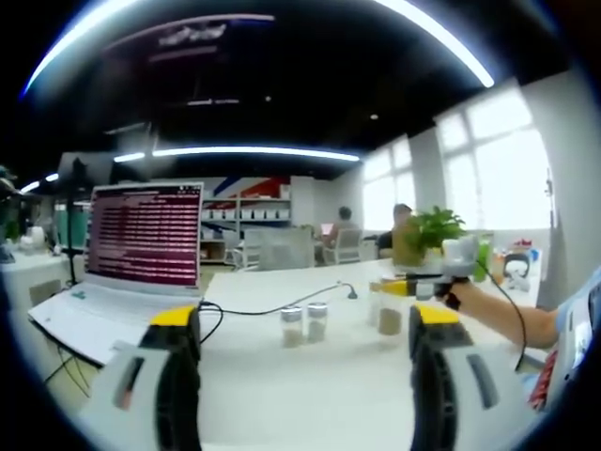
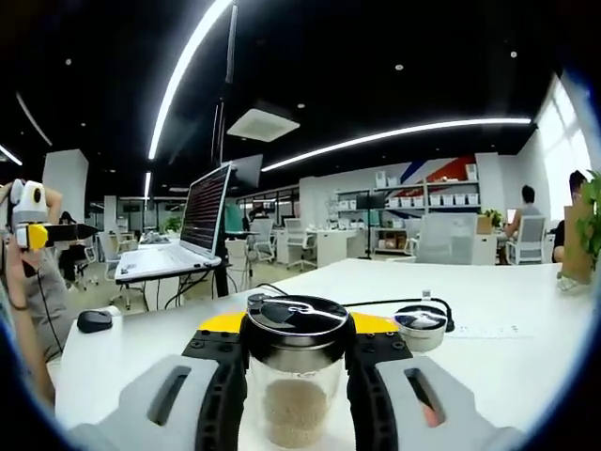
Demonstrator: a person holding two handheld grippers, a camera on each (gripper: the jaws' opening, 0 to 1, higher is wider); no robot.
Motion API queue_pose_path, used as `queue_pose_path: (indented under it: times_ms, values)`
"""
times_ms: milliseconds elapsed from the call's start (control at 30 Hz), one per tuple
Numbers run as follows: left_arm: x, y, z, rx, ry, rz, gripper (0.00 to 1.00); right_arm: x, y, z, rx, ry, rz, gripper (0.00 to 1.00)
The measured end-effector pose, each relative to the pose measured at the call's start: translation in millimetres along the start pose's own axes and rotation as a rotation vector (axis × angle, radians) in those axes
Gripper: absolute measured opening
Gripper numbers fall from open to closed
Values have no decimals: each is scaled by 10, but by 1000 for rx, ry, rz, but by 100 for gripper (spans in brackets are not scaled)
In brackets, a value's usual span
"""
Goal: Rotate the seasoning bottle until the label or dispensing opening points toward the visible target arrow and the bottle remains upright within the marked orientation range
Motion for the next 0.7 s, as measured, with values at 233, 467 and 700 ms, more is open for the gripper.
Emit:
queue_pose_path:
  times_ms: [233, 467, 700]
  values:
    - [-28, -6, 2, -6, 5, -17, 97, -133, -67, -37, 15, -2, -11, 39]
    - [-10, 10, 7, -5, 2, -12, 97, -208, -129, -30, 7, -6, -25, 39]
    - [11, 12, 20, 0, -2, -10, 98, -279, -159, 5, 15, 3, -32, 39]
Point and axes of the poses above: the point that each gripper's makers call its tool centre point, and the gripper's own axes: x roughly forward along the fingers, y roughly to its right, z roughly out of its underside, the point moved 9 cm from there along -x, roughly backward along the fingers, and after that the axes turned 7 degrees about y, right-handed, at the moved point
